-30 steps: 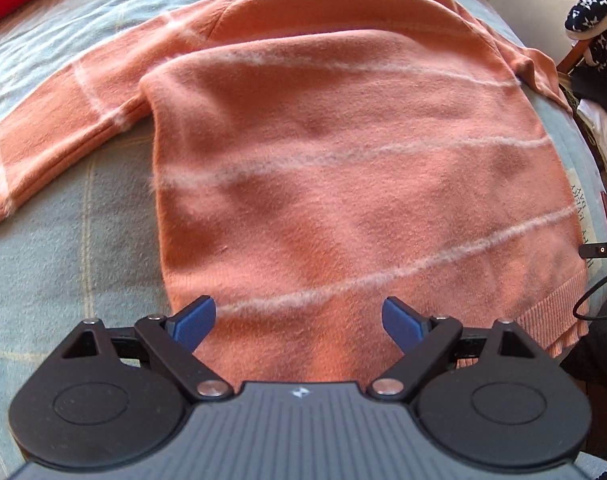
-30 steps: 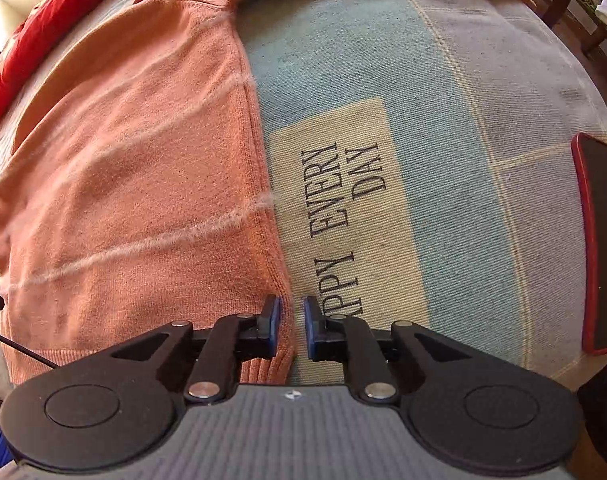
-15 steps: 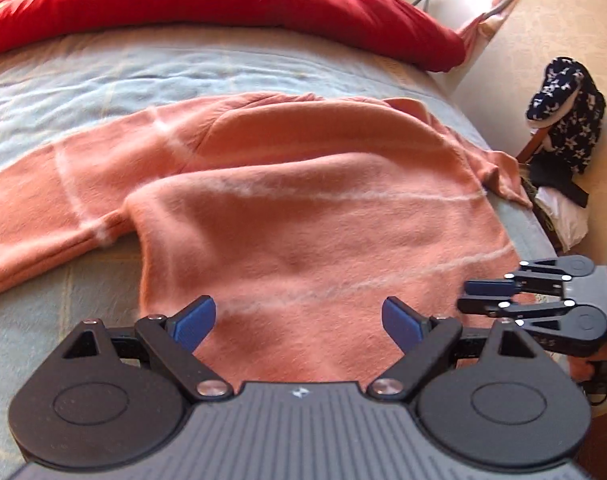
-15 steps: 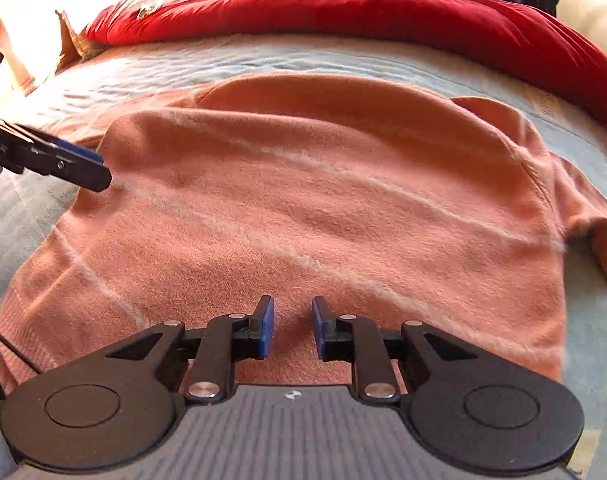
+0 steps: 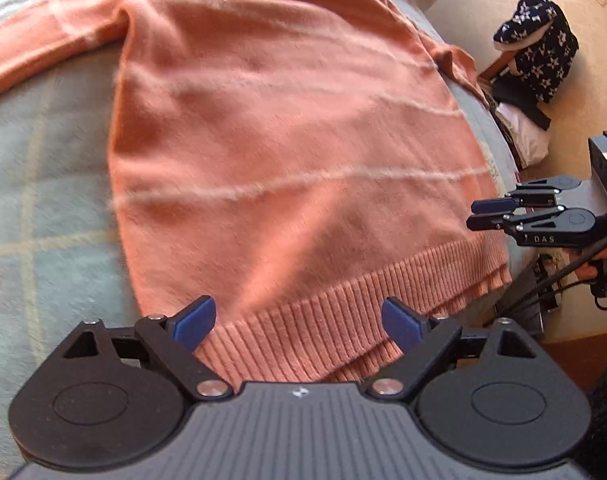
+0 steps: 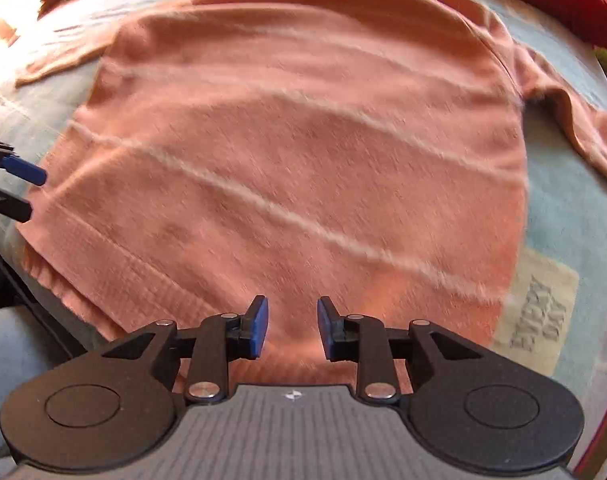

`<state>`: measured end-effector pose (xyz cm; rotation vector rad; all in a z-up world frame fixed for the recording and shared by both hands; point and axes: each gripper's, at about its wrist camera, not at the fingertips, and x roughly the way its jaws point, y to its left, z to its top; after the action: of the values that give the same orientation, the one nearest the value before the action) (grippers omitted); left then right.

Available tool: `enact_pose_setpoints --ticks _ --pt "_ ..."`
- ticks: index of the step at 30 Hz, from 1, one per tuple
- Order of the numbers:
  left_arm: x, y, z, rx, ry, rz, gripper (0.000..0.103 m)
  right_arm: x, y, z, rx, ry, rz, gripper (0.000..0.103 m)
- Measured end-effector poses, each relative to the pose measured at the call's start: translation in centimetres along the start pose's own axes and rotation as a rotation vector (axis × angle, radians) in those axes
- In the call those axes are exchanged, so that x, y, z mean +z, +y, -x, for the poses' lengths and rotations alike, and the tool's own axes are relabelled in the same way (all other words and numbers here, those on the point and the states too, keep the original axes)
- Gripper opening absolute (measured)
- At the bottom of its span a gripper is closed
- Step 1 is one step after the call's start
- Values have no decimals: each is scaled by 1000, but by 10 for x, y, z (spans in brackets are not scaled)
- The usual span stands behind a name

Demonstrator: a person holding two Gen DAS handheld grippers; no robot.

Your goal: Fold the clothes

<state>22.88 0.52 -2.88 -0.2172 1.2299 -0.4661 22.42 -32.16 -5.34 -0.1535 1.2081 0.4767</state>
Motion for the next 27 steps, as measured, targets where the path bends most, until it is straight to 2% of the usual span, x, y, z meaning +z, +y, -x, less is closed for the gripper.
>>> enact_pose_setpoints --ticks 3,6,9,11,14,16,21,23,27 --pt "24 22 15 76 -108 13 89 34 31 -9 106 -118 58 31" --pt "44 47 16 119 -166 78 89 60 71 -35 200 -190 148 31" --pt "53 66 15 123 -179 143 89 64 97 -61 258 -116 193 31" --pt "53 70 14 117 -176 153 89 40 97 -67 270 -28 176 32" --pt "49 74 12 105 -177 143 89 12 82 -53 283 63 99 32" --pt "53 76 6 79 -188 145 89 -1 72 -44 287 130 48 32" --pt "82 81 -11 -14 -224 118 89 17 63 -32 235 95 -24 32" --pt "97 86 -20 -48 -227 112 89 30 63 -31 232 54 -45 33" --pt "118 110 -40 -156 -229 245 89 47 66 -30 238 11 -61 35"
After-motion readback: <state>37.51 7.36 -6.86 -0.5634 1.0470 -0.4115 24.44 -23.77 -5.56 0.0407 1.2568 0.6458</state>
